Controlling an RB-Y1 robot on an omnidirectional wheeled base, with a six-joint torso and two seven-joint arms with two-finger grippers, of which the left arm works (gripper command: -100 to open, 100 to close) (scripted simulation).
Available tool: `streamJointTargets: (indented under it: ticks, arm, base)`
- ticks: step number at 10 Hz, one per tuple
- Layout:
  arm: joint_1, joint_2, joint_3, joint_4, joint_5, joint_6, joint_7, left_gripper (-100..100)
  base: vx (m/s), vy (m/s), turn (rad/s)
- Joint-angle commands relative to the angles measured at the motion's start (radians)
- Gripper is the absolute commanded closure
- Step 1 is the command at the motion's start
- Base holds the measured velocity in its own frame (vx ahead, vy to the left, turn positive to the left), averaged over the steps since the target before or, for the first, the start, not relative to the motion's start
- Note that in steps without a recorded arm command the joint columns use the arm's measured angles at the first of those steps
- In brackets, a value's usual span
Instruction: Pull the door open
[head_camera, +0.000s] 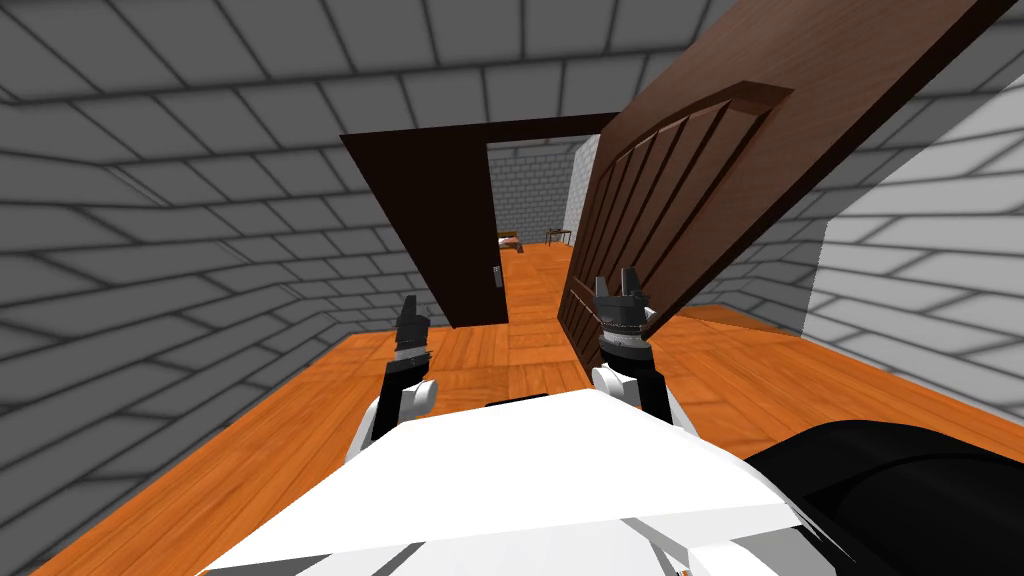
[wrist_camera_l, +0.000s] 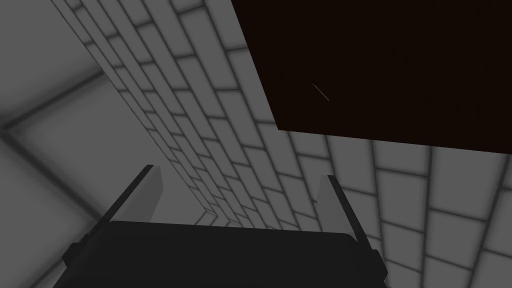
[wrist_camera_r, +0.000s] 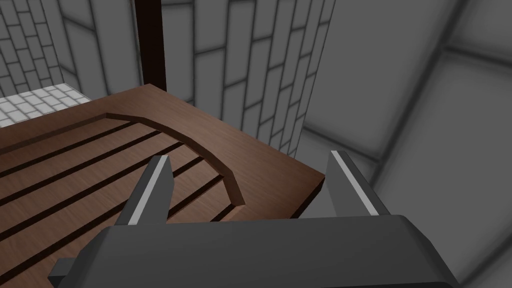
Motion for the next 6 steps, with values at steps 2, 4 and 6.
streamJointTargets:
  ticks: [2, 4, 6]
  arm:
    - [-0.028, 0.007, 0.000, 0.057, 0.006, 0.000, 0.008, -100]
    - [-0.050, 0.013, 0.000, 0.099, 0.011, 0.003, 0.015, -100]
    - [-0.073, 0.018, 0.000, 0.143, 0.017, 0.005, 0.022, -100]
  base:
    - [0.095, -0.023, -0.021]
    - [0.102, -0.019, -0.019]
    - [0.099, -0.027, -0.018]
